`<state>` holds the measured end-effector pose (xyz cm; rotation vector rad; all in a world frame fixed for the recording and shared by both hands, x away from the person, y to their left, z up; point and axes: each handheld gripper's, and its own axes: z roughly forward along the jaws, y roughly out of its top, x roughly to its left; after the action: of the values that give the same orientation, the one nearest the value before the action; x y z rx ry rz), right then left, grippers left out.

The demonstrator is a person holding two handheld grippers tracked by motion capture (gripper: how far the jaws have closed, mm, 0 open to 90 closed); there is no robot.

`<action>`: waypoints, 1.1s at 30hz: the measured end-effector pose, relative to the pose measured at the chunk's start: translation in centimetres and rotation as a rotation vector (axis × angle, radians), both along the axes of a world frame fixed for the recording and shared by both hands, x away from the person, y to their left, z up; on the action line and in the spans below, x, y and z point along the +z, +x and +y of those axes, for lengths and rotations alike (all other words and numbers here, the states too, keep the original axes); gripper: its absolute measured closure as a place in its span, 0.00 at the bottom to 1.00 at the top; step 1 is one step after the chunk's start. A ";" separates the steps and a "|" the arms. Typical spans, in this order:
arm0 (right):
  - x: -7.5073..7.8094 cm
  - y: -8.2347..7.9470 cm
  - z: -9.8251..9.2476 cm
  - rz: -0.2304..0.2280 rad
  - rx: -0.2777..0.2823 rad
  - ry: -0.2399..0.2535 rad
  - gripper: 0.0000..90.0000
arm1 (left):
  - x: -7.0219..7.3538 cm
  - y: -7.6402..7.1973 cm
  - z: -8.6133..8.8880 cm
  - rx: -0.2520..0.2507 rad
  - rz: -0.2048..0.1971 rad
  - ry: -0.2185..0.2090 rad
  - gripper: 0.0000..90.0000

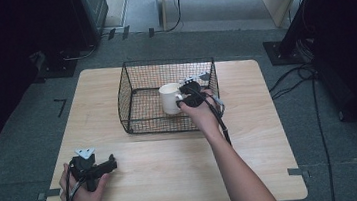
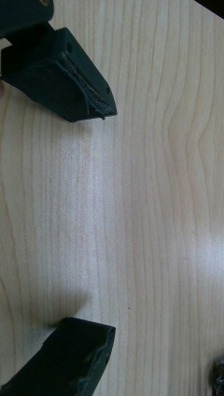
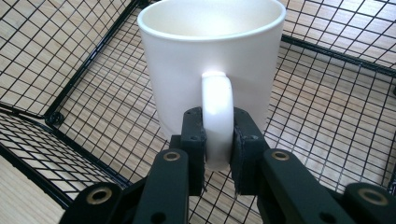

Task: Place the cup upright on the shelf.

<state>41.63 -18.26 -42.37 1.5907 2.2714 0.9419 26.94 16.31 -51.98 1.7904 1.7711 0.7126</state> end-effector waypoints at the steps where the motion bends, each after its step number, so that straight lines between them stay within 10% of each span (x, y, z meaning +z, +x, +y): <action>1: 0.1 0.0 -0.1 0.002 -0.005 0.011 0.83 | 0.0 0.0 0.0 0.000 0.000 0.000 0.00; 22: 0.7 -0.6 -0.4 -0.044 -0.002 0.051 0.81 | 0.0 0.0 0.0 -0.001 0.000 0.000 0.00; 33: 1.7 -3.5 -0.4 -0.162 0.044 0.081 0.42 | 0.0 0.0 0.0 -0.001 0.000 0.000 0.00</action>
<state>38.17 -18.66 -40.68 1.4424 2.1911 1.1430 26.94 16.30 -51.98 1.7913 1.7699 0.7125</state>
